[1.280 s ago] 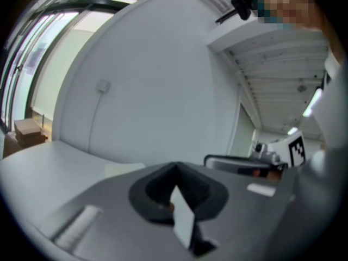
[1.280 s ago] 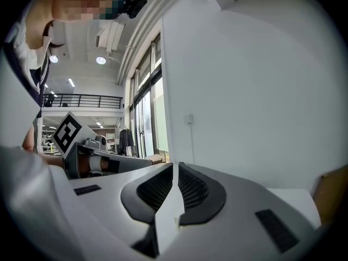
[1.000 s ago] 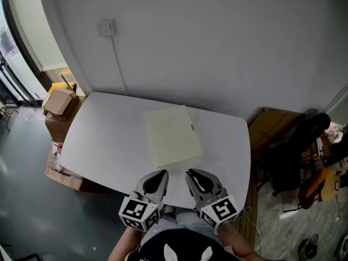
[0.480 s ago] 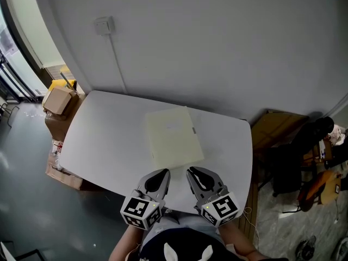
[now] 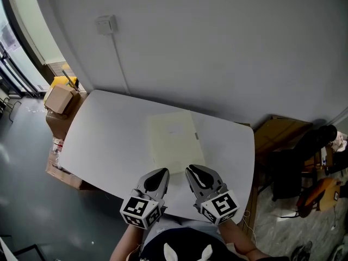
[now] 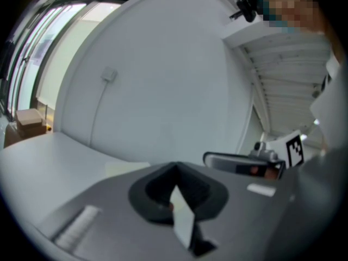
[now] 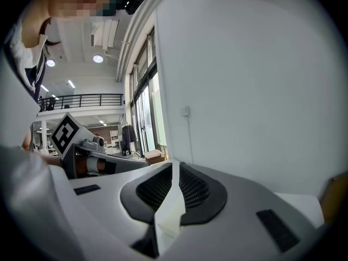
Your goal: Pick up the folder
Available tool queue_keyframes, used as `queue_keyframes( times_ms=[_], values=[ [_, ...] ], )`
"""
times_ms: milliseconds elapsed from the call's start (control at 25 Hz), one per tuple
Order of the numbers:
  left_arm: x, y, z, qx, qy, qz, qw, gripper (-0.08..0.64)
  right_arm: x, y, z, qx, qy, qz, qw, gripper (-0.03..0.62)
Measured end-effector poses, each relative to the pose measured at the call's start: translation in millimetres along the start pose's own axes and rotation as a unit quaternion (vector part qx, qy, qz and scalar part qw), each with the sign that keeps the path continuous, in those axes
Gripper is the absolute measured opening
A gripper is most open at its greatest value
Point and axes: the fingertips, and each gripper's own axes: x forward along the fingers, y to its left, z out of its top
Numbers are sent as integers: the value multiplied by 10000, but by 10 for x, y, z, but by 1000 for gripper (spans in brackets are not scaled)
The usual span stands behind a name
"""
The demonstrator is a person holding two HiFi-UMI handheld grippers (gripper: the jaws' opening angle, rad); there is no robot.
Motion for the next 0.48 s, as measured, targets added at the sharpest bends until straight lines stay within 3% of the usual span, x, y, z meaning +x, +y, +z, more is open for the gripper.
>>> queue_keyframes(
  times_ms=[480],
  values=[
    [231, 173, -21, 3, 150, 172, 9997, 6, 217, -209, -23, 66, 96, 139, 9998, 14]
  ],
)
